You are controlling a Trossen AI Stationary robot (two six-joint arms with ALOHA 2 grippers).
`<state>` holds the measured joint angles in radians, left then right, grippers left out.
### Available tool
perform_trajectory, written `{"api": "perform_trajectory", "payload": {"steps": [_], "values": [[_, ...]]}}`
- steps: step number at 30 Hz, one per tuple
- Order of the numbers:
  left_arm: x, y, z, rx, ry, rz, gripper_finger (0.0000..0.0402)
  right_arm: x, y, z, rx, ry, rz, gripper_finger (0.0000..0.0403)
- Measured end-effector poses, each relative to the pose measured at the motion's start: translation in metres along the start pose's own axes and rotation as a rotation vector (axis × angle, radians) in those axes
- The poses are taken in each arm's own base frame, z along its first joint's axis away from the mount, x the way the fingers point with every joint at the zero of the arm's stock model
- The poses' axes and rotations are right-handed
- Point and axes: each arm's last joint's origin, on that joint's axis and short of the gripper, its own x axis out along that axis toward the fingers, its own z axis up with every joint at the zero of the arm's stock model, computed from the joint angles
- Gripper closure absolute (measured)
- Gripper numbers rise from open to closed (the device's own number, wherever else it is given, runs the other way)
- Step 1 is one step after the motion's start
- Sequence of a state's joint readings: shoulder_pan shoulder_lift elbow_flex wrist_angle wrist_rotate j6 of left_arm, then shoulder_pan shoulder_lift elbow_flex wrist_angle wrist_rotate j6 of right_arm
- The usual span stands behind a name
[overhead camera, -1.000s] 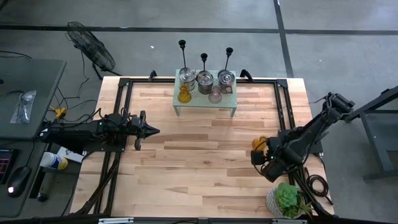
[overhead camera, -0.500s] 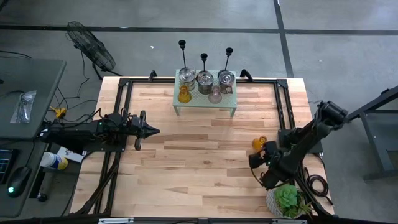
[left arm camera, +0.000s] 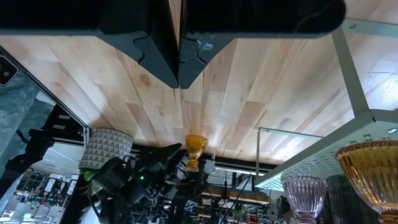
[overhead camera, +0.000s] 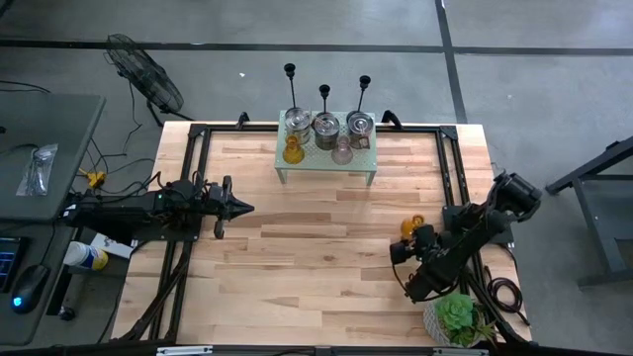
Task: Pick & Place candle stick holders
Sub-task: Put the orange candle holder on the shelf
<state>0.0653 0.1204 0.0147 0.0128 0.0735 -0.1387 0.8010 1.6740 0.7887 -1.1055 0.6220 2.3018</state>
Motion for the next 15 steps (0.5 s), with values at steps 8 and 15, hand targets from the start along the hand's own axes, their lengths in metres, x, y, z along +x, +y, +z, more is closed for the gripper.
{"api": "perform_trajectory", "payload": {"steps": [8,15], "values": [[0.0,0.0,0.0,0.0,0.0,0.0,0.0402,0.005,0.0,0.01,-0.012,-0.064,-0.05,0.0158],[0.0,0.0,0.0,0.0,0.0,0.0,0.0402,0.012,0.003,0.02,0.003,-0.115,-0.07,0.0158]]}}
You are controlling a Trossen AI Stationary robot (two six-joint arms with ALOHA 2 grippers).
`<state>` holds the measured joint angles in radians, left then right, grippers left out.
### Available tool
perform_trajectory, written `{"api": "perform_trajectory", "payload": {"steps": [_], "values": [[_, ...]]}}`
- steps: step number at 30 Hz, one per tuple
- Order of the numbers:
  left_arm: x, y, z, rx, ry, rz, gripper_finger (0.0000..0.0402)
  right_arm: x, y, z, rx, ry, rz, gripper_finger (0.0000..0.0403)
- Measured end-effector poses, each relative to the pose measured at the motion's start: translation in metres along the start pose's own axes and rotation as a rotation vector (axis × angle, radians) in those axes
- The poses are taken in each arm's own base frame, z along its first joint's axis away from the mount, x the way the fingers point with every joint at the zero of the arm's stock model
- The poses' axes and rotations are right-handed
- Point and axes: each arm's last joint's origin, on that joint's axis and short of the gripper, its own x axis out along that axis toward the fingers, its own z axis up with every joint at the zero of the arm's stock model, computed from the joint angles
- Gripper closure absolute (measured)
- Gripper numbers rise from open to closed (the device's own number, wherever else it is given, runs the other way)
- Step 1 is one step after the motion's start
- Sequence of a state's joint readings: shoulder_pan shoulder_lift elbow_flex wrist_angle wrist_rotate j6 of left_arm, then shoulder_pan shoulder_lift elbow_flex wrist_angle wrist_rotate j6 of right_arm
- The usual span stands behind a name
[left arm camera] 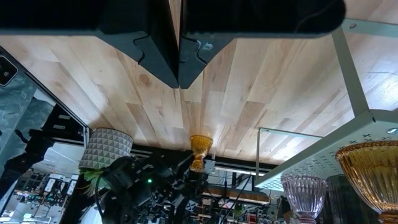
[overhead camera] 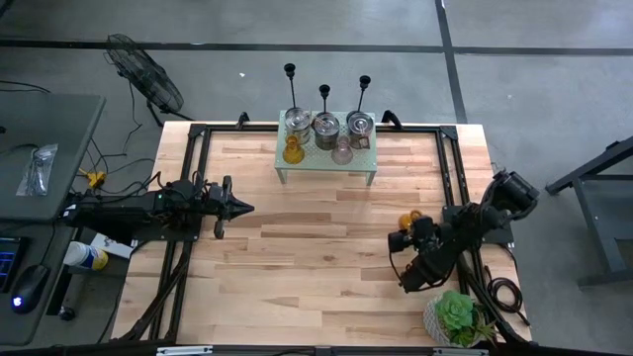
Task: Pick & Place candle stick holders
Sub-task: Put the orange candle holder on the shelf
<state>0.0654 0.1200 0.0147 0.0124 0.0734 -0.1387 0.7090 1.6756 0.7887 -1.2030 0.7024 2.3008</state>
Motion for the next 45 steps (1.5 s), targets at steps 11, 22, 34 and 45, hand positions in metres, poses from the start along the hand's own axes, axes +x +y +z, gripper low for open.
{"api": "perform_trajectory", "payload": {"steps": [11,22,34,45], "values": [[0.0,0.0,0.0,0.0,0.0,0.0,0.0402,0.01,0.005,0.01,0.032,-0.034,-0.04,0.0158],[0.0,0.0,0.0,0.0,0.0,0.0,0.0402,0.019,0.009,0.019,0.046,-0.063,-0.07,0.0159],[0.0,0.0,0.0,0.0,0.0,-0.001,0.0402,0.024,0.011,0.023,0.063,-0.062,-0.096,0.025],[0.0,0.0,0.0,0.0,0.0,0.0,0.0402,0.024,0.011,0.023,0.063,-0.054,-0.099,0.0262]]}}
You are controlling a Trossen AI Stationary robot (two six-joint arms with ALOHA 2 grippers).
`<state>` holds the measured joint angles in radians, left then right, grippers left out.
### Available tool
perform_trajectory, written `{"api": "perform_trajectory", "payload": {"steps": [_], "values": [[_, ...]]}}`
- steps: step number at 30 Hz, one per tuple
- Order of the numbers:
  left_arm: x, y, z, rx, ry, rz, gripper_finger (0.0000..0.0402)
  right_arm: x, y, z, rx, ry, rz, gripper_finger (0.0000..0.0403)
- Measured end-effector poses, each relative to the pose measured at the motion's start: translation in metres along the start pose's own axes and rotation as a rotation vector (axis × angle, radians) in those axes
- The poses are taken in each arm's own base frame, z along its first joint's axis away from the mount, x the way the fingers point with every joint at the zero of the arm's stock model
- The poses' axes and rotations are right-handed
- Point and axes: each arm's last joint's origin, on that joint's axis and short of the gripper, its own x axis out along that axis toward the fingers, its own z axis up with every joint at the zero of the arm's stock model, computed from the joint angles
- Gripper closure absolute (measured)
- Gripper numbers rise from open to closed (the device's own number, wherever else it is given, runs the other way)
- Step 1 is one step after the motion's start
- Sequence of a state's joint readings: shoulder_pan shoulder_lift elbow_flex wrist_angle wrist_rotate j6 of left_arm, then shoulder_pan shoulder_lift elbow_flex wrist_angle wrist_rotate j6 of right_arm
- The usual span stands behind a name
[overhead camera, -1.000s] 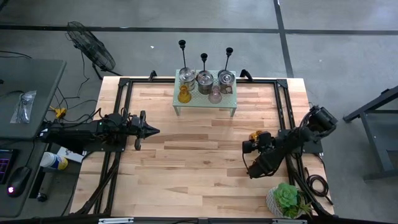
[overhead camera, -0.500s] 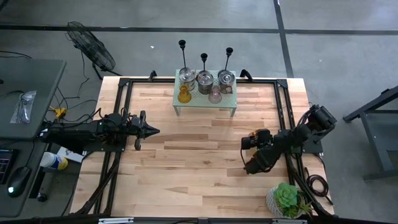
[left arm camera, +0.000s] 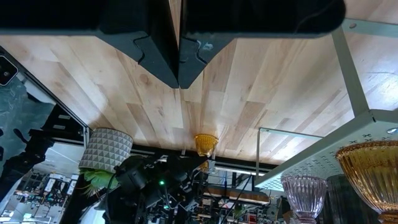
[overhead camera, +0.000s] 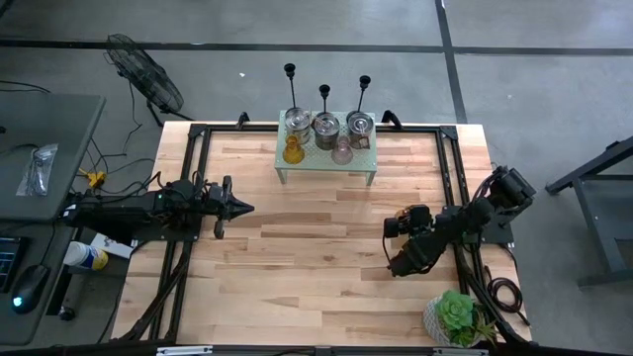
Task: Pick & Place candle stick holders
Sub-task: Put the orange candle holder on the shelf
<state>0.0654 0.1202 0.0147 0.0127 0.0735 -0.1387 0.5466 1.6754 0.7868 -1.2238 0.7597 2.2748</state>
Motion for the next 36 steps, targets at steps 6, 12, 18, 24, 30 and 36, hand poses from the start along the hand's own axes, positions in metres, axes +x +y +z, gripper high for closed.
{"api": "perform_trajectory", "payload": {"steps": [6,12,18,24,30,36], "values": [[0.0,0.0,0.0,0.0,0.0,0.0,0.0402,-0.002,-0.001,0.003,0.018,0.019,0.012,0.0279],[0.0,0.0,0.0,0.0,0.0,-0.001,0.0402,-0.005,-0.002,0.007,0.008,0.039,0.024,0.0279],[0.0,0.0,0.0,0.0,0.0,0.0,0.0402,-0.018,0.001,0.022,-0.051,0.064,0.077,0.0279],[0.0,0.0,0.0,0.0,0.0,0.0,0.0402,-0.034,0.011,0.049,-0.097,0.089,0.13,0.0279],[0.0,0.0,0.0,0.0,0.0,0.0,0.0402,-0.049,0.032,0.092,-0.167,0.071,0.211,0.0278],[0.0,0.0,0.0,0.0,0.0,-0.001,0.0402,-0.058,0.05,0.138,-0.248,0.051,0.238,0.0278]]}}
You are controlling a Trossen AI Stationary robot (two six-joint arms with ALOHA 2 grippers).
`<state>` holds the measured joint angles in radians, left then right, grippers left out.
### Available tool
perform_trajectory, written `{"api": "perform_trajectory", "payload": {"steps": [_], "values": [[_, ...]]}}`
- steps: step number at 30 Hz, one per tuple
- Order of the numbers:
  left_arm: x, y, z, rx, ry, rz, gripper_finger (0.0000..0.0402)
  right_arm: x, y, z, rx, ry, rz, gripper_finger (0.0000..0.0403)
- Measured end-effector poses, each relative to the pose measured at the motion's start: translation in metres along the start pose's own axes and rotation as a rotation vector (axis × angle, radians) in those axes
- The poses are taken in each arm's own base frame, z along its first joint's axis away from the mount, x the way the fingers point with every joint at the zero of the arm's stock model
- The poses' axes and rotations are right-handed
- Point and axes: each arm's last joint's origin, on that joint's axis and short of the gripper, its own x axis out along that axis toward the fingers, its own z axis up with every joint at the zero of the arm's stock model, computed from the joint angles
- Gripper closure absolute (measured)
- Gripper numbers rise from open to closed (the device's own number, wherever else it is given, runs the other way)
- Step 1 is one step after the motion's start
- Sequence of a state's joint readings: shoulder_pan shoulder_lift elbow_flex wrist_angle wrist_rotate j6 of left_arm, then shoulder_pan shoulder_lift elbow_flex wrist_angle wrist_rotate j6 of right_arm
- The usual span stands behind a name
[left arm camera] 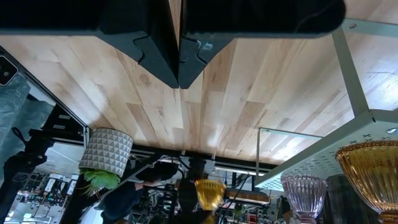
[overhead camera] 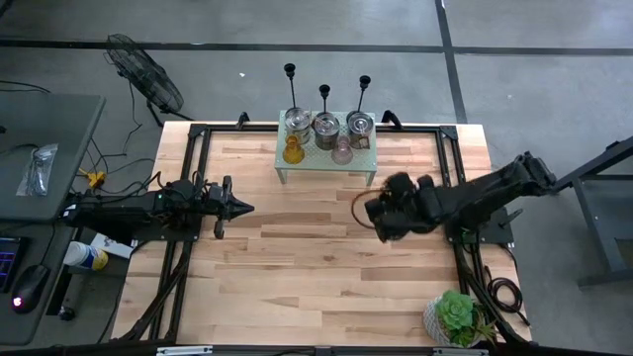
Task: Pick & Place candle stick holders
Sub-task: Put the orange candle holder on the shelf
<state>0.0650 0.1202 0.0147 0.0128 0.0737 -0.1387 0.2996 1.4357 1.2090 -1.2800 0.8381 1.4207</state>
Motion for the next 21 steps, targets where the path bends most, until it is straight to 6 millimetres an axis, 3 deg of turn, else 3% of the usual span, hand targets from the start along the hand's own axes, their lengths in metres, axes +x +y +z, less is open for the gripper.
{"api": "perform_trajectory", "payload": {"steps": [6,11,21], "values": [[0.0,0.0,0.0,0.0,0.0,0.0,0.0402,0.008,0.006,0.045,-0.055,-0.021,0.036,0.0278],[0.0,0.0,0.0,0.0,0.0,0.0,0.0402,0.028,0.008,0.075,-0.035,-0.029,0.083,0.0278],[0.0,0.0,0.0,0.0,0.0,0.001,0.0402,0.067,0.005,0.101,-0.115,-0.006,0.078,0.0278]]}}
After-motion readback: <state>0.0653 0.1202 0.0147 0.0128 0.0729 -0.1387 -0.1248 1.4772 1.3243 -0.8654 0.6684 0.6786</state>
